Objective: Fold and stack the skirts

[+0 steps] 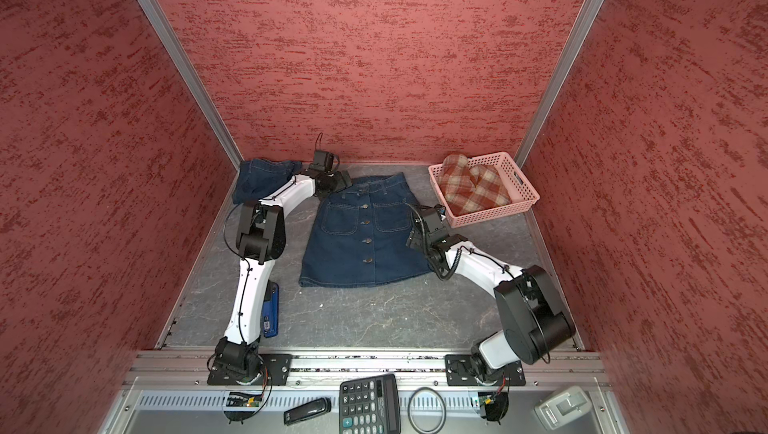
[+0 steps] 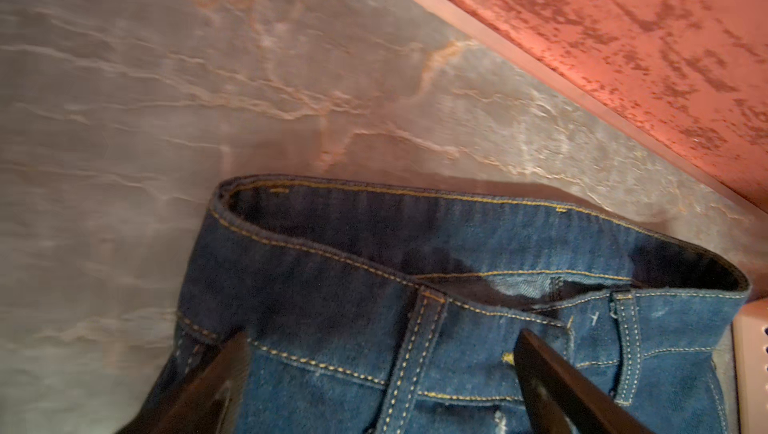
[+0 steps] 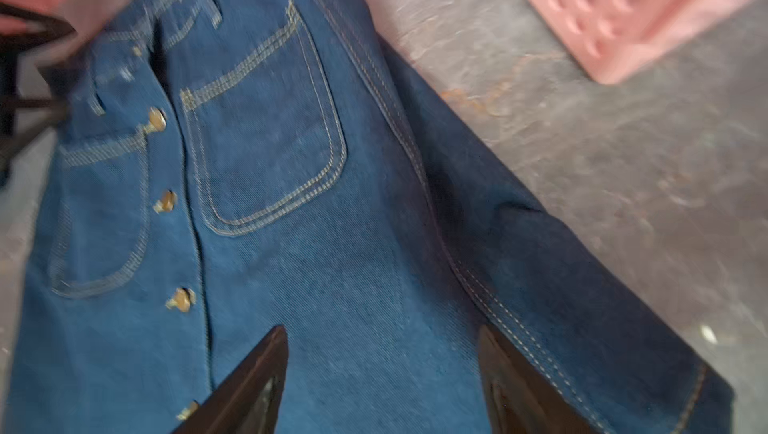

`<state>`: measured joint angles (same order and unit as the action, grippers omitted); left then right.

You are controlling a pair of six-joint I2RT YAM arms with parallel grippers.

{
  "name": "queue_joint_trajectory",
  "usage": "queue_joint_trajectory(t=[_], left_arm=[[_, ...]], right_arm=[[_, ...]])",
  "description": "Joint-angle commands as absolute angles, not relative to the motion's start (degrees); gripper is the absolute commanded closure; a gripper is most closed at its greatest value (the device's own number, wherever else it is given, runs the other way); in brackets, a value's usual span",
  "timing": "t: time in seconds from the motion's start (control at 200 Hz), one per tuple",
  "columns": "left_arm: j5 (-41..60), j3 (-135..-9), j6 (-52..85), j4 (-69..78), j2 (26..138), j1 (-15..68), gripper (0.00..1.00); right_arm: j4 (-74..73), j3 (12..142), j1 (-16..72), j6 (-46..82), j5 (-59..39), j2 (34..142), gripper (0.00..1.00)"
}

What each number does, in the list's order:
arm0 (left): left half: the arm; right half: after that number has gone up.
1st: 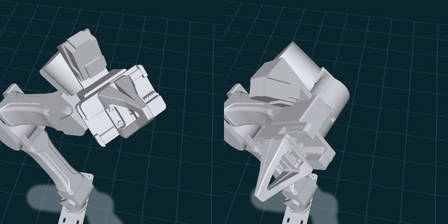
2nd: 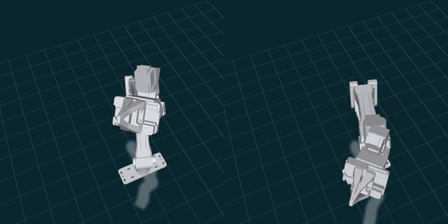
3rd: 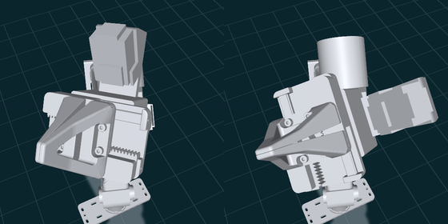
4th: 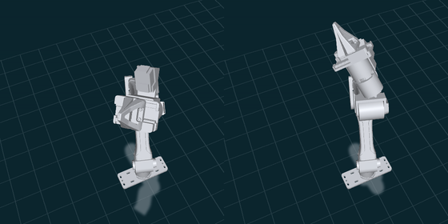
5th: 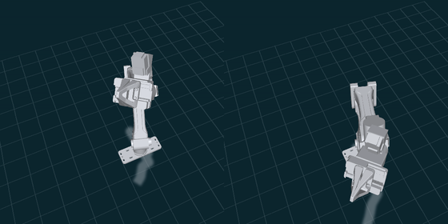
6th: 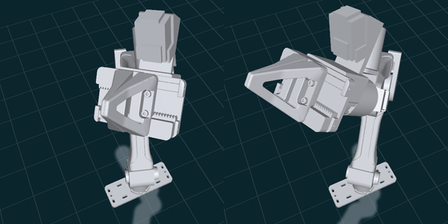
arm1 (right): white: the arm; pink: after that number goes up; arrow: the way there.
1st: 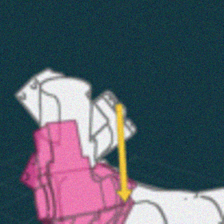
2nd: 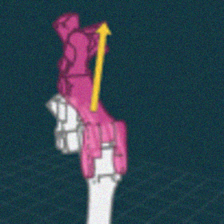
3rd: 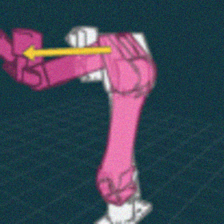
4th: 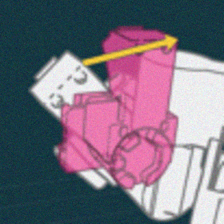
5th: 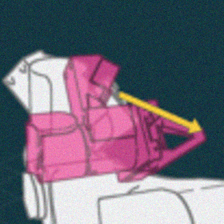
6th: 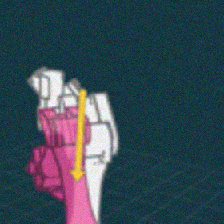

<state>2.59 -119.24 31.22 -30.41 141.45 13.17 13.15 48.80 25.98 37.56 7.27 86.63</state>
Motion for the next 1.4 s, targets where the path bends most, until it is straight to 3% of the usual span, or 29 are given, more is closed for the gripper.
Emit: queue_joint_trajectory(t=[0.0,0.666,1.162,1.393], left_arm=[[2.2,-117.3,32.3,-36.1,141.4,10.6,0.0],[5.8,-91.7,35.0,-30.0,123.5,7.6,0.0],[7.6,-74.3,36.0,-28.3,114.6,11.5,0.01],[11.6,-60.6,41.4,-24.6,106.8,13.5,0.02]], right_arm=[[13.7,51.1,25.8,32.4,4.2,87.6,0.27],[14.4,58.6,21.7,29.3,1.7,94.4,0.25],[9.2,56.8,18.3,30.0,-2.7,98.7,0.25],[7.5,61.1,17.9,28.7,-5.8,102.8,0.25]])
